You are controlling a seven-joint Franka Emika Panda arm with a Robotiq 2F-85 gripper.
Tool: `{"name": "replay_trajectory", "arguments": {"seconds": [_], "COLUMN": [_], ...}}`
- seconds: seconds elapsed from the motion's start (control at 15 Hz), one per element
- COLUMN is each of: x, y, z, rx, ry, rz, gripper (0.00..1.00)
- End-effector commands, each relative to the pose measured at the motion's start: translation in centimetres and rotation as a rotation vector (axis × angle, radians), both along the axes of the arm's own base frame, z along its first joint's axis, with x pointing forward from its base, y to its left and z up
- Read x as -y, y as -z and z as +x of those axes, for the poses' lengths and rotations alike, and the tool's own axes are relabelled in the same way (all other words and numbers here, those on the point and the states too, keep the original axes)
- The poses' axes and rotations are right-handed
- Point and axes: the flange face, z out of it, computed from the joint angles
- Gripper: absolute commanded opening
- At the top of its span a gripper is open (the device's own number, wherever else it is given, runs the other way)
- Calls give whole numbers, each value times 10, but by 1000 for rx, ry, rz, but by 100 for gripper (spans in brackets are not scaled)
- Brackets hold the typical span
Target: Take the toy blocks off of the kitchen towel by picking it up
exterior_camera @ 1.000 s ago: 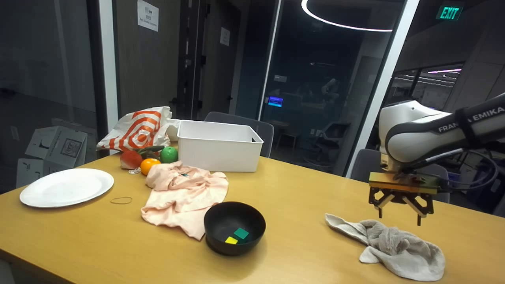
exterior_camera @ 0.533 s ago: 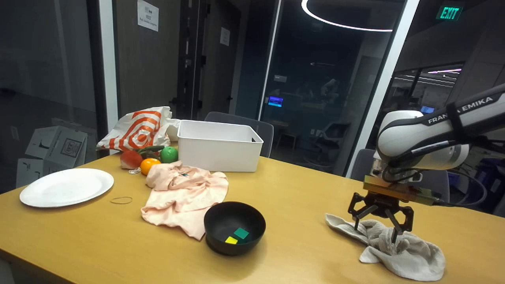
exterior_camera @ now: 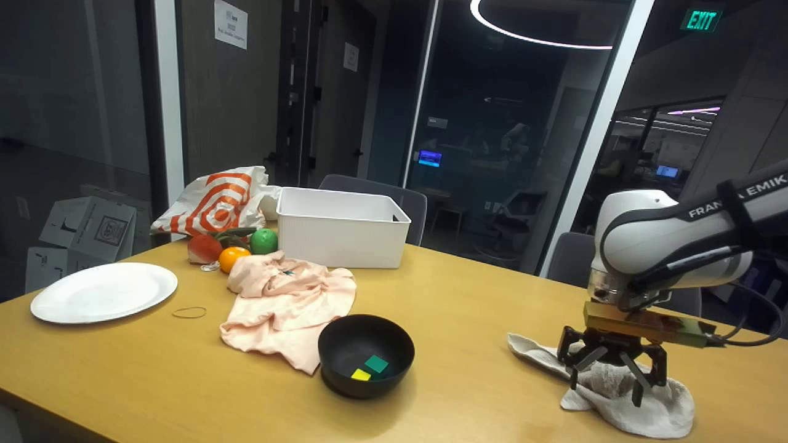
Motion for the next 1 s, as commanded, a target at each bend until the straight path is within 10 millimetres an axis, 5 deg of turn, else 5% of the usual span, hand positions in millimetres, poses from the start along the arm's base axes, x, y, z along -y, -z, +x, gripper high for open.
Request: {"name": "replay_trajectory", "arguments": {"seconds": [0.0, 0.6, 0.67, 0.73, 0.93], "x": [-2, 26, 27, 27, 28], "y": [-4, 6, 8, 9, 11], "z": [-3, 10, 10, 9, 9], "rx": [101, 290, 298, 302, 309], "ry": [13, 99, 102, 105, 119], "rz": [-46, -226, -236, -240, -255], "gripper": [100, 100, 75, 75, 51]}}
